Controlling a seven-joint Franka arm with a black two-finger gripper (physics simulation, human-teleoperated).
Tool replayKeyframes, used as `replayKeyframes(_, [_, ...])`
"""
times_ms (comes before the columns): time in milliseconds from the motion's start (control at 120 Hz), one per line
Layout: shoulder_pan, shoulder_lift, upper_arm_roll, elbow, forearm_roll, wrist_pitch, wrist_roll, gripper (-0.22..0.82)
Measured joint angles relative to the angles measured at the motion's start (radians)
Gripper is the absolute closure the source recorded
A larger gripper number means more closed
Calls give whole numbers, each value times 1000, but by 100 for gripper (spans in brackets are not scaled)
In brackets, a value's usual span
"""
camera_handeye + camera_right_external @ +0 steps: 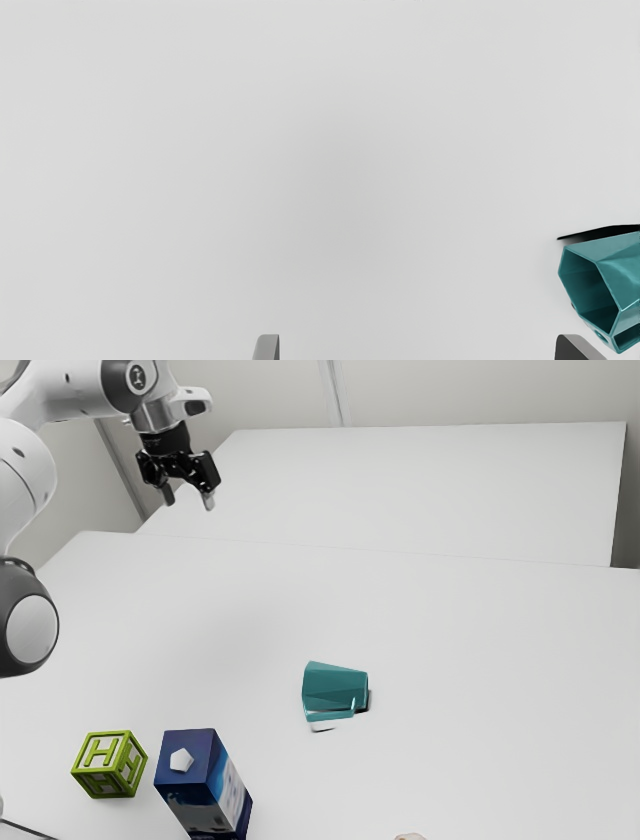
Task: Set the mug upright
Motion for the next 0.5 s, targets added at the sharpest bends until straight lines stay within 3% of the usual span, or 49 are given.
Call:
replayKeyframes(333, [21,-5,17,-21,-41,9,5,0])
replayKeyframes(500, [-4,-126,13,-290,-116,90,6,0])
